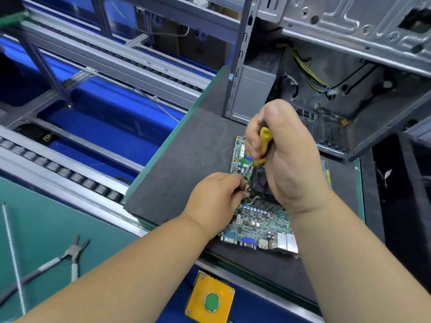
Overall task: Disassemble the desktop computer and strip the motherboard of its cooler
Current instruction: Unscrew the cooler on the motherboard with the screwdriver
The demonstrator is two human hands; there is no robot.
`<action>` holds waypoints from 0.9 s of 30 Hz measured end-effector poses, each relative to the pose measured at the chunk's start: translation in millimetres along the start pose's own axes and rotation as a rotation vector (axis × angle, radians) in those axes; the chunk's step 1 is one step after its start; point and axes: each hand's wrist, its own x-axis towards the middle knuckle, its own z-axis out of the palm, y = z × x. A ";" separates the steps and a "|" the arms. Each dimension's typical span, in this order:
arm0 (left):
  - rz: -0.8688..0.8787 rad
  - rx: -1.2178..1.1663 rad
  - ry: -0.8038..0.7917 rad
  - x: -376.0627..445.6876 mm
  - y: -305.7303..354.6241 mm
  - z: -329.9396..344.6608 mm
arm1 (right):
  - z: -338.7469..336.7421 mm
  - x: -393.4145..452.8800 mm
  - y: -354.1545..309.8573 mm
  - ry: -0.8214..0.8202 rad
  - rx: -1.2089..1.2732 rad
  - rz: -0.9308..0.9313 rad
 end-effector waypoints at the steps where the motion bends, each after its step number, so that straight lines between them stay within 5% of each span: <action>1: 0.001 0.000 0.000 0.1 -0.7 0.2 | -1.0 -1.8 0.4 0.078 -0.055 -0.020; 7: 0.090 0.059 -0.057 -2.7 -1.2 1.7 | 11.0 -12.6 5.0 0.356 0.058 -0.136; 11: 0.083 0.090 -0.031 -3.3 0.8 1.3 | 5.3 -5.0 2.1 0.045 0.268 -0.005; 15: 0.050 0.043 -0.052 -3.7 1.9 -0.3 | 6.6 -3.6 -2.4 -0.241 0.150 0.085; 21: -0.016 -0.033 -0.136 -2.1 -4.3 1.6 | 12.2 -10.0 -8.1 0.033 -0.147 0.071; 27: -0.037 -0.147 -0.156 1.7 1.1 -5.9 | 29.3 -17.3 -2.8 0.181 -0.191 -0.089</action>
